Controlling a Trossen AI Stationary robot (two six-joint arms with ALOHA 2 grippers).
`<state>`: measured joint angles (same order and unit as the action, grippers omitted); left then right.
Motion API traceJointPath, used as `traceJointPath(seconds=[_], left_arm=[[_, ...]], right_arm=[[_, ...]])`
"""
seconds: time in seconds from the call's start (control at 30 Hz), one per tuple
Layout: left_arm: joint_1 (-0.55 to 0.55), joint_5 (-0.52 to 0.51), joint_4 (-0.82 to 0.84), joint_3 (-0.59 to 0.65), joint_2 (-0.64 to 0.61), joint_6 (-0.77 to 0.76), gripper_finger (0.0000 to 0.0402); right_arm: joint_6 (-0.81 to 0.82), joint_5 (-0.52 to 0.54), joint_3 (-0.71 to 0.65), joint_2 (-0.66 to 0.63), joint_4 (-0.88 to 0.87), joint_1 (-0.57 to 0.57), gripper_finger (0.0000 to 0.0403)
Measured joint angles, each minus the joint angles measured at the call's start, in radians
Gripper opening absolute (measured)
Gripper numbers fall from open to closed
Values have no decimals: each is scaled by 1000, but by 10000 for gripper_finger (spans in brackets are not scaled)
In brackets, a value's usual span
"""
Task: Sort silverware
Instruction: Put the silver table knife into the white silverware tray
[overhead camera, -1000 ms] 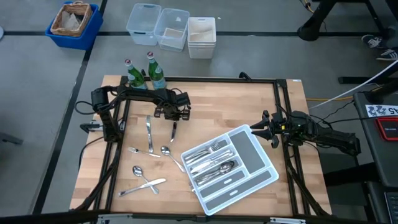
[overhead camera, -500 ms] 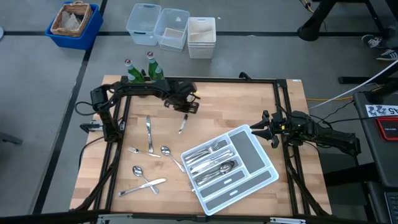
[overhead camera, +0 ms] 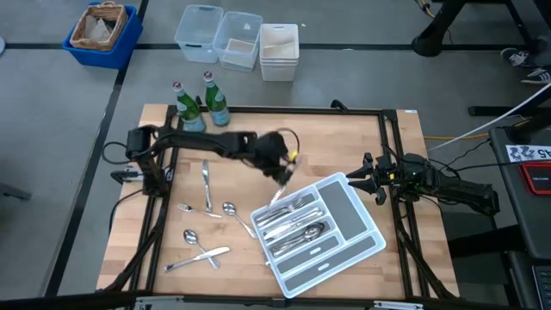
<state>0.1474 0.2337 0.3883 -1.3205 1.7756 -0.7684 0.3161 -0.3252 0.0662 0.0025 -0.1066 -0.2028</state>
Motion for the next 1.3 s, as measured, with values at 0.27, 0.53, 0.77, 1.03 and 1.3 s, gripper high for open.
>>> traceJointPath(seconds=[0.27,0.53,0.77,1.03,1.3], left_arm=[[-185,-28,-45,0,11,127,29],[-301,-140,-67,0,43,258,29],[-325,-229,-109,0,89,331,29],[-327,-227,-141,0,176,325,29],[-328,-194,-146,0,205,319,39]], right_arm=[[0,0,0,0,0,0,143],[0,0,0,0,0,0,143],[0,12,0,0,0,0,143],[0,27,0,0,0,0,143],[0,27,0,0,0,0,143]])
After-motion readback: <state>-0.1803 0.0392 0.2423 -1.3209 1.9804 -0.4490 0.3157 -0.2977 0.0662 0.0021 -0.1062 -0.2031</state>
